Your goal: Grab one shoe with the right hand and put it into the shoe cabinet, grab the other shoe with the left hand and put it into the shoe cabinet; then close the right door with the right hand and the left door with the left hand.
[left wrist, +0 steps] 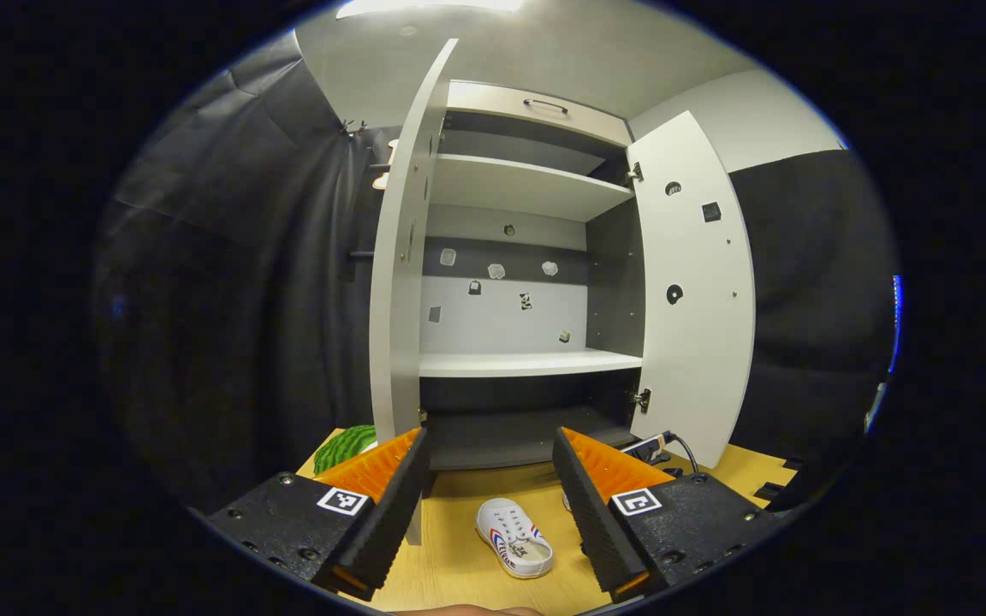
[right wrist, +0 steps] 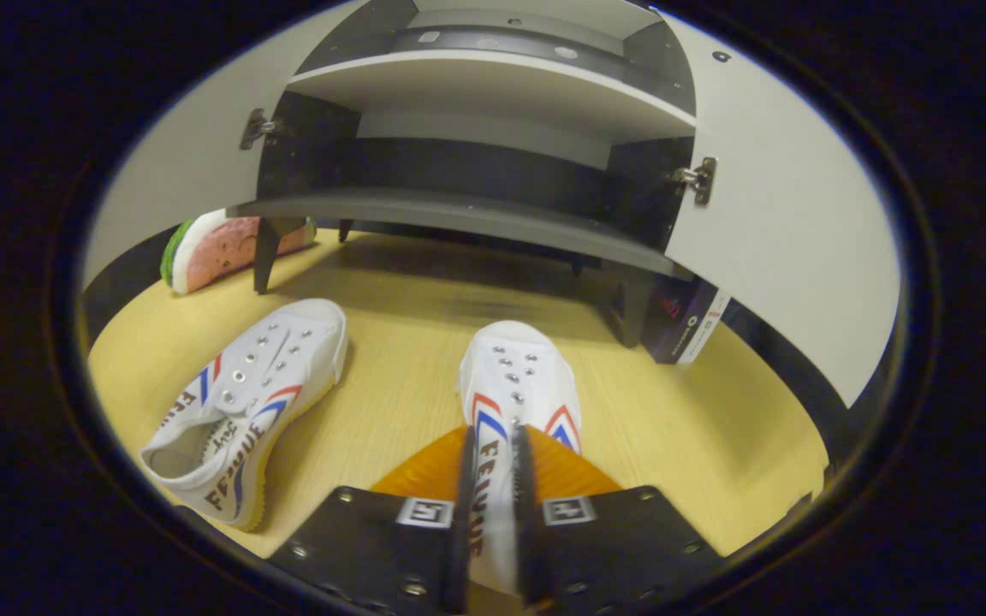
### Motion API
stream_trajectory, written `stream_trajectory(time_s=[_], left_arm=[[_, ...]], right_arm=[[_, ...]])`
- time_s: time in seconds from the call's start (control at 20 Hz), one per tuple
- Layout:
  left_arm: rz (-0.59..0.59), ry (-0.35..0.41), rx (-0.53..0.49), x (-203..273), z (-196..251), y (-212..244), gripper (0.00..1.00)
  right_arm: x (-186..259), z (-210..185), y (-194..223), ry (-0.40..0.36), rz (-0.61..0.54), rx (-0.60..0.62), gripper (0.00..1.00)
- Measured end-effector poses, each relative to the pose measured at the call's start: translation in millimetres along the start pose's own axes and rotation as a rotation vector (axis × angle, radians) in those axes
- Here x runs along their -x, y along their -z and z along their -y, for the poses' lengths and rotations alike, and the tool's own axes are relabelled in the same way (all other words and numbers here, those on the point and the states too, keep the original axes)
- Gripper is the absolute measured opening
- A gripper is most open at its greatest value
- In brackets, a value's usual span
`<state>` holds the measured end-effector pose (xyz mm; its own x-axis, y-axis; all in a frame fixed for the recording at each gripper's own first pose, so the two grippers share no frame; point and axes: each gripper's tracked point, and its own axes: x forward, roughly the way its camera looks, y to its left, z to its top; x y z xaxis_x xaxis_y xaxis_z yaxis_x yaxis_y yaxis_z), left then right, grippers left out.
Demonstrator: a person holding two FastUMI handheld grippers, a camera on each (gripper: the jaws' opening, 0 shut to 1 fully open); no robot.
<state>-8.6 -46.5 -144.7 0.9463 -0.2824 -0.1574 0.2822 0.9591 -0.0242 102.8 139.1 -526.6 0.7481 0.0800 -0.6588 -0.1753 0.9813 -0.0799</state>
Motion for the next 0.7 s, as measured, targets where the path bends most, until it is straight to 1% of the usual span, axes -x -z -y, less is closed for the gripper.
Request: stream_trajectory(time_s=[0.05, 0.1, 0.15, 0.2, 0.25, 0.3, 0.35, 0.4, 0.45, 0.65, 0.7], left_arm=[[-0.013, 0.003, 0.004, -2.1, 1.3, 4.7, 0.88], [-0.024, 0.003, 0.005, -4.0, 1.8, 8.2, 0.88], [-0.033, 0.001, 0.003, -5.6, 0.9, 11.4, 0.88], [-0.038, -0.001, 0.003, -6.9, 1.1, 13.3, 0.88], [-0.045, 0.0, 0.003, -7.2, 1.3, 14.7, 0.88], [-0.046, 0.005, 0.002, -6.1, 1.9, 17.0, 0.88], [-0.047, 0.008, 0.0, -7.0, 3.4, 18.2, 0.88], [-0.048, 0.01, -0.003, -7.9, 3.8, 19.4, 0.88], [-0.047, 0.012, -0.005, -9.2, 4.6, 20.8, 0.88], [-0.037, 0.026, -0.007, -13.6, 8.9, 27.4, 0.88], [-0.039, 0.028, -0.004, -15.3, 9.4, 29.1, 0.85]], right_arm=[[2.6, -8.2, -2.1, -0.106, -0.015, -0.138, 0.23], [19.0, -4.9, -16.9, -0.138, -0.01, -0.237, 0.12], [18.6, -1.2, -14.4, -0.157, -0.015, -0.308, 0.02], [29.8, 4.7, -25.7, -0.174, 0.008, -0.357, 0.01], [29.5, 6.1, -31.9, -0.177, 0.039, -0.374, 0.02], [34.7, 11.3, -33.8, -0.174, 0.058, -0.366, 0.01], [28.7, 3.1, -25.9, -0.177, 0.062, -0.367, 0.05], [27.1, 0.3, -28.1, -0.192, 0.072, -0.383, 0.01], [27.5, 4.9, -30.5, -0.204, 0.085, -0.384, 0.01], [46.0, 10.6, -57.2, -0.243, 0.168, -0.384, 0.01], [54.1, 13.1, -67.2, -0.255, 0.192, -0.38, 0.01]])
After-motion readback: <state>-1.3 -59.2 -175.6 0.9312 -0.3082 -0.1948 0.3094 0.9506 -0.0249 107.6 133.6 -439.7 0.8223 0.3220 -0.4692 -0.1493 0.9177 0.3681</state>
